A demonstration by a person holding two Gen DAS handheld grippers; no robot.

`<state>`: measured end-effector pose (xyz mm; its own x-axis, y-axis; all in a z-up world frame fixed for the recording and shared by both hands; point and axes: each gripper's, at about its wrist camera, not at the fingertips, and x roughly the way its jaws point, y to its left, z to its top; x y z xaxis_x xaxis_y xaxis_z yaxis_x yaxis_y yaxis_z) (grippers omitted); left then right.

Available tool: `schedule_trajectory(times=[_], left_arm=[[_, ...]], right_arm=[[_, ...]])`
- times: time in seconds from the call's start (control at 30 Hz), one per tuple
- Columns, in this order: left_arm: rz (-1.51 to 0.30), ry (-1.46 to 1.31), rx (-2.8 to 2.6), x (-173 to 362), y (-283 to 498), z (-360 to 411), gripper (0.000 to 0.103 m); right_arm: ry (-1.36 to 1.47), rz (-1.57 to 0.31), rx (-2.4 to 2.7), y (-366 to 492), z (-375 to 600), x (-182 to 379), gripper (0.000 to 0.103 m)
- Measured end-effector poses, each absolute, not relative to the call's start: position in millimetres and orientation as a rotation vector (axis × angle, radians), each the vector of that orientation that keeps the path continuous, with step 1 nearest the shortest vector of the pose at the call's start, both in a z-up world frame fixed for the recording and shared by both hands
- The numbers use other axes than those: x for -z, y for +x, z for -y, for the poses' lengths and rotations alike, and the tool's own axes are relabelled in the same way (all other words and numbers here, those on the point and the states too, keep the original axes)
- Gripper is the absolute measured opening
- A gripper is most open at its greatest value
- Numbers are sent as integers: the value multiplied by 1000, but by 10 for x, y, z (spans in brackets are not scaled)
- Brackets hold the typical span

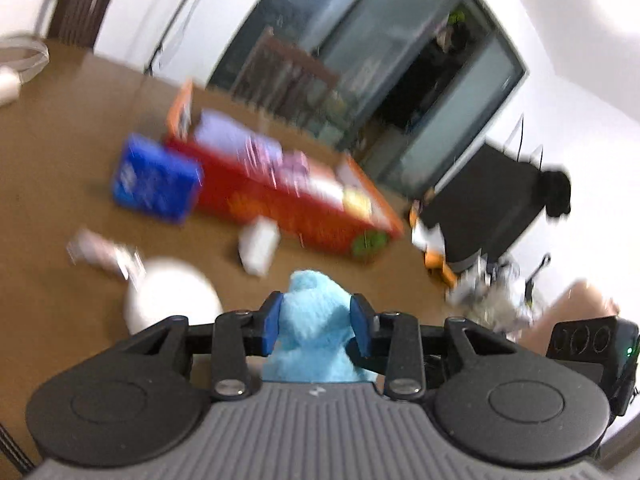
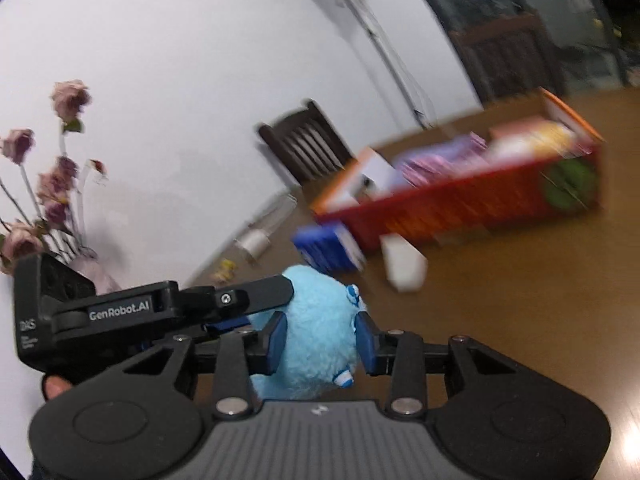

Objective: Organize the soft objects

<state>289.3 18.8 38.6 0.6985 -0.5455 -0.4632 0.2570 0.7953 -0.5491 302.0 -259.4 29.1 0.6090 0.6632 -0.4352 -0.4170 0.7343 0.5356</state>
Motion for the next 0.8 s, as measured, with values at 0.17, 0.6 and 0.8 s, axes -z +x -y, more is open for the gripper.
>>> schedule_trajectory(times=[0.17, 0.6, 0.8], left_arm=[[-711, -438, 478, -168, 2896, 126, 38], [-685, -263, 478, -248, 2394, 258, 70], [-727, -278, 458, -82, 2534, 334, 60]], right_arm=[[403, -702, -542, 2861, 2838, -30, 36], [375, -592, -415, 2597, 3003, -32, 41], [300, -594, -512, 2967, 2973, -218, 54]])
